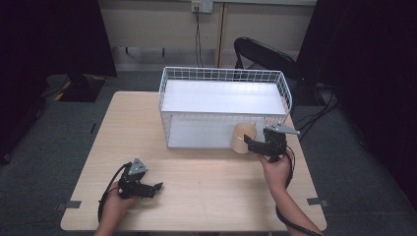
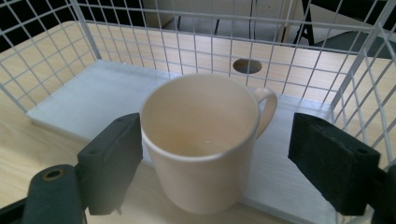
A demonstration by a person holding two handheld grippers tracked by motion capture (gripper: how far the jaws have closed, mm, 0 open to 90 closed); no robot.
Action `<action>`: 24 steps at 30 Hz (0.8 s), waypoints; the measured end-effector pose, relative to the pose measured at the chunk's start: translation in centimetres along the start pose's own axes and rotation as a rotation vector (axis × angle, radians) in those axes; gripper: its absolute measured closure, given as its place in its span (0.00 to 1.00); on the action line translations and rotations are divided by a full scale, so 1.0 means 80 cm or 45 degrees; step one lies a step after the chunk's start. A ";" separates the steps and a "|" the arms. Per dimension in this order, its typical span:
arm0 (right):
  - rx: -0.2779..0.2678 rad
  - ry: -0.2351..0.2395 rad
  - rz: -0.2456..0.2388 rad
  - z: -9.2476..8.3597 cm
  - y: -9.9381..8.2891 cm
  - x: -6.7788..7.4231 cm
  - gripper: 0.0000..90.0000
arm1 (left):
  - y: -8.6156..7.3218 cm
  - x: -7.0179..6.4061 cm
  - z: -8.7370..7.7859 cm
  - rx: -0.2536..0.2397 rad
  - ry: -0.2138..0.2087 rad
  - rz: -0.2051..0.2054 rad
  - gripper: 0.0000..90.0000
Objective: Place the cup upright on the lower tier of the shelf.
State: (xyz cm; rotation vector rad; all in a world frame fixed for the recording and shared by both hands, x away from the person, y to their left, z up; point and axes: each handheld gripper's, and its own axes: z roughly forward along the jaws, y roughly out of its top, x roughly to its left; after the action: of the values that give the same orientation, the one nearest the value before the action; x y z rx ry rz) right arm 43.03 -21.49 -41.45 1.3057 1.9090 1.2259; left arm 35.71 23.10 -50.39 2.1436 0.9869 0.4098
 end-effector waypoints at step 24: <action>0.057 0.007 -0.076 0.011 -0.022 0.010 0.17 | 0.000 0.000 0.000 -0.001 0.001 0.001 0.09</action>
State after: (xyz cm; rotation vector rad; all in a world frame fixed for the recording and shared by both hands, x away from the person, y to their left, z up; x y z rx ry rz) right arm 42.65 -20.59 -43.37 1.2593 1.9757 1.1646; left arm 35.72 23.11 -50.39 2.1436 0.9861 0.4110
